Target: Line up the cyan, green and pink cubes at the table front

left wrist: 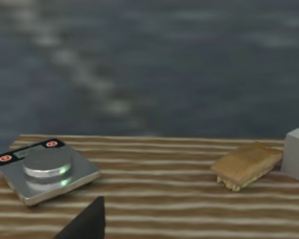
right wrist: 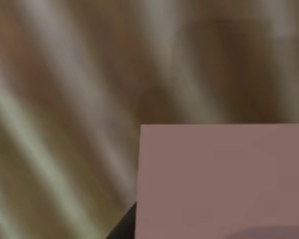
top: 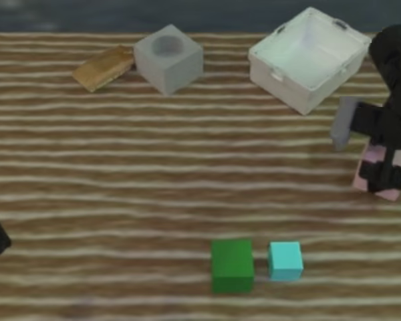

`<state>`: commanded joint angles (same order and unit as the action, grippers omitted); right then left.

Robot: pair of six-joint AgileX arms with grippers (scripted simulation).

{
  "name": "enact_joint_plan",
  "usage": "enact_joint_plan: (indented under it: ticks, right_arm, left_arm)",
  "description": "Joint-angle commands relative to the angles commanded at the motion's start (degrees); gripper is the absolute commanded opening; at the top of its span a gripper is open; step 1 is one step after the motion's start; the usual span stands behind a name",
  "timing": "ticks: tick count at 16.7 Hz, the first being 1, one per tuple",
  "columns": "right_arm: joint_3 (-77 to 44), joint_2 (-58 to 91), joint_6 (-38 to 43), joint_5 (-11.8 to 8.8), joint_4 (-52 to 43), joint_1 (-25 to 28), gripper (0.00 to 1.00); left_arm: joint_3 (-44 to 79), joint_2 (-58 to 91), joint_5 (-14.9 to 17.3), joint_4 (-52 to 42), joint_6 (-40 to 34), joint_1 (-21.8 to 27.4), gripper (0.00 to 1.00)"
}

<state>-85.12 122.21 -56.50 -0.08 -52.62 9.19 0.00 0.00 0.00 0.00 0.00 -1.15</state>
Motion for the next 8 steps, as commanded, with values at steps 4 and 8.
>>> enact_joint_plan:
  ticks: [4, 8]
  right_arm:
    - [-3.8, -3.0, 0.0, 0.0, -7.1, 0.2, 0.00]
    - [-4.3, -3.5, -0.1, 0.0, -8.0, 0.3, 0.00]
  left_arm:
    - [0.0, 0.0, 0.0, 0.0, 0.0, 0.0, 1.00]
    - [0.0, 0.0, 0.0, 0.0, 0.0, 0.0, 1.00]
